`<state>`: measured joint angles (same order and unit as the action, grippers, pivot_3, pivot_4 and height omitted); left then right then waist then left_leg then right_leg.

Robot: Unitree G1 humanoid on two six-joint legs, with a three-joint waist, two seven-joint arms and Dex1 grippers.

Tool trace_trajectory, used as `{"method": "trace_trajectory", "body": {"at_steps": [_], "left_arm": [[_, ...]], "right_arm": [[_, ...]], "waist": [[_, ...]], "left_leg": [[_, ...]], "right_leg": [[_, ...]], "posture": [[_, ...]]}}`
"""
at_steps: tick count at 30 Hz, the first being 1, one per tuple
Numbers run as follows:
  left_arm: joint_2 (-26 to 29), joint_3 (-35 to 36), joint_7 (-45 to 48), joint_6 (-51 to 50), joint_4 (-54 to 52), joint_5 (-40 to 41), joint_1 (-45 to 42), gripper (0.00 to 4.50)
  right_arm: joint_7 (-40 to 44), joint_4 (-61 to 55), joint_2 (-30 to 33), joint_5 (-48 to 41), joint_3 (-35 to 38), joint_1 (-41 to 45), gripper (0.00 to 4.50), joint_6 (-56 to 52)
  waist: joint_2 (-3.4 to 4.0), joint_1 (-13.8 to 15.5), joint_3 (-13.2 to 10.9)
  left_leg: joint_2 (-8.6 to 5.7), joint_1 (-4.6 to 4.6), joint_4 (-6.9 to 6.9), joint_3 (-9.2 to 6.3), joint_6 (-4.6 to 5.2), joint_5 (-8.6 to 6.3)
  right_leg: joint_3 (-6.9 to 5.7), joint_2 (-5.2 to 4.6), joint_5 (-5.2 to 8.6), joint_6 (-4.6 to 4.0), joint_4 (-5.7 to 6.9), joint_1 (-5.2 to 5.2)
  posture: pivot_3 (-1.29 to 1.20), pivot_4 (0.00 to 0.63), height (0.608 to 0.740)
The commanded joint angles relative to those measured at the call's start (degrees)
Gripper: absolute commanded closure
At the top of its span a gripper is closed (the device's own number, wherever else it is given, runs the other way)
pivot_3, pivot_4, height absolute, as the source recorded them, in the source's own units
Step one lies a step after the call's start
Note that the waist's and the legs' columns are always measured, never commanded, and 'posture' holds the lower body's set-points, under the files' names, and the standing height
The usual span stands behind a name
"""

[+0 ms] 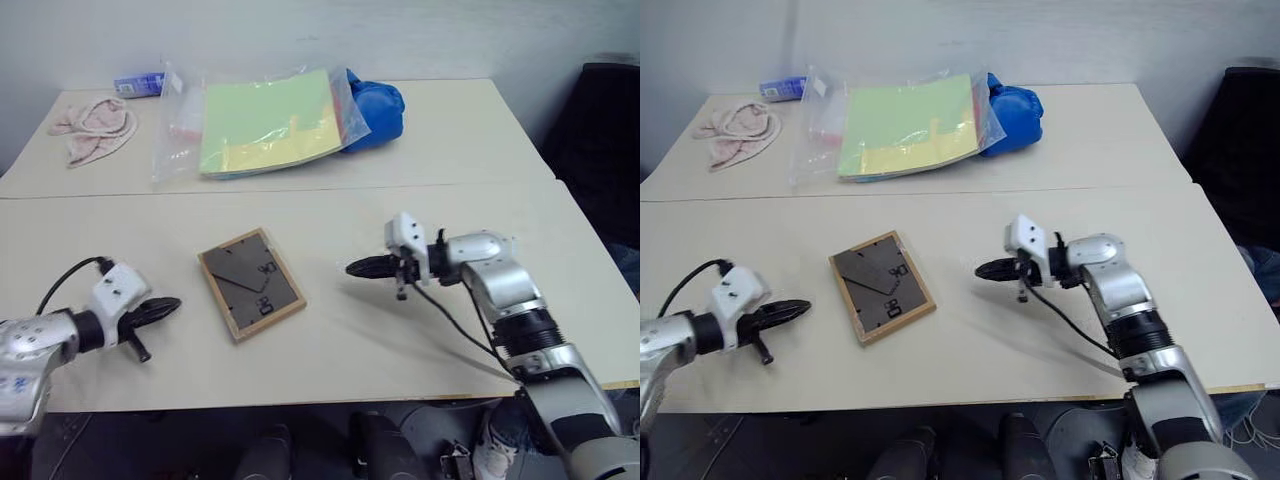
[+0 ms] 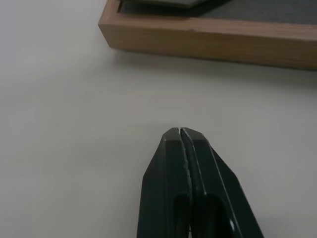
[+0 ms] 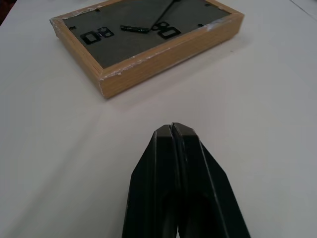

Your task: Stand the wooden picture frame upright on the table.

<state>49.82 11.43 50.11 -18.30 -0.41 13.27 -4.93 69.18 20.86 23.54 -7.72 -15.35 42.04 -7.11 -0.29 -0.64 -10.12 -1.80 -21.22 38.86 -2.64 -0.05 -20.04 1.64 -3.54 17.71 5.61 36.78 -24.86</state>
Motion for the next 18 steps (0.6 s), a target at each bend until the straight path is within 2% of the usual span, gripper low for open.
{"method": "trace_trajectory", "body": {"at_steps": [1,5,10,13,16,18], "left_arm": [[-1.18,-3.95,0.34,0.58,2.96,-1.75,-5.48,4.50],[-3.63,-7.41,1.35,2.15,7.96,-2.40,-12.75,4.50],[-7.32,-11.14,2.80,4.01,16.09,-3.98,-21.10,4.50],[-8.29,-11.51,4.24,4.40,19.17,-3.64,-23.26,4.50],[-7.78,-10.44,6.44,0.00,20.60,-1.54,-23.62,4.50],[-6.06,-9.50,9.44,-6.68,21.59,0.97,-23.48,4.11]], "right_arm": [[-5.70,3.71,-4.04,3.54,-1.10,2.58,4.49,3.20],[-4.01,1.15,-5.20,3.48,-2.57,1.05,4.49,3.39],[-1.98,-6.93,-2.45,2.60,-2.36,-3.43,4.49,-0.01],[-2.19,-9.89,-1.07,2.00,-1.44,-5.15,4.49,-2.36],[-3.14,-10.93,-0.22,2.67,-1.44,-6.16,4.49,-2.48],[-3.57,-11.44,0.48,3.16,-1.54,-6.67,4.50,-2.01]], "waist": [[0.00,-0.54,0.00],[0.00,-0.91,0.00],[-0.02,-0.80,0.02],[-0.02,-0.92,0.02],[-0.02,-1.02,0.02],[-0.02,-1.10,0.02]], "left_leg": [[-0.01,-0.01,0.03,0.00,-0.01,0.00],[-0.04,-0.13,0.13,-0.03,-0.01,0.01],[-0.09,-0.19,0.26,-0.09,0.01,0.01],[-0.10,-0.19,0.27,-0.09,0.01,0.01],[-0.09,-0.19,0.26,-0.08,0.01,0.01],[-0.09,-0.18,0.26,-0.08,0.01,0.01]], "right_leg": [[-0.01,0.01,0.00,0.00,0.16,-0.01],[-0.14,-0.04,0.00,0.00,0.31,-0.15],[-0.50,-0.16,0.00,0.01,0.34,-0.12],[-0.83,-0.23,0.00,0.01,0.36,-0.12],[-1.13,-0.31,0.00,0.01,0.37,-0.16],[-1.15,-0.37,0.00,0.00,0.40,-0.17]], "posture": [[0.00,0.150,0.740],[0.00,0.150,0.740],[0.00,0.150,0.740],[0.00,0.150,0.740],[0.00,0.150,0.740],[0.00,0.150,0.740]]}}
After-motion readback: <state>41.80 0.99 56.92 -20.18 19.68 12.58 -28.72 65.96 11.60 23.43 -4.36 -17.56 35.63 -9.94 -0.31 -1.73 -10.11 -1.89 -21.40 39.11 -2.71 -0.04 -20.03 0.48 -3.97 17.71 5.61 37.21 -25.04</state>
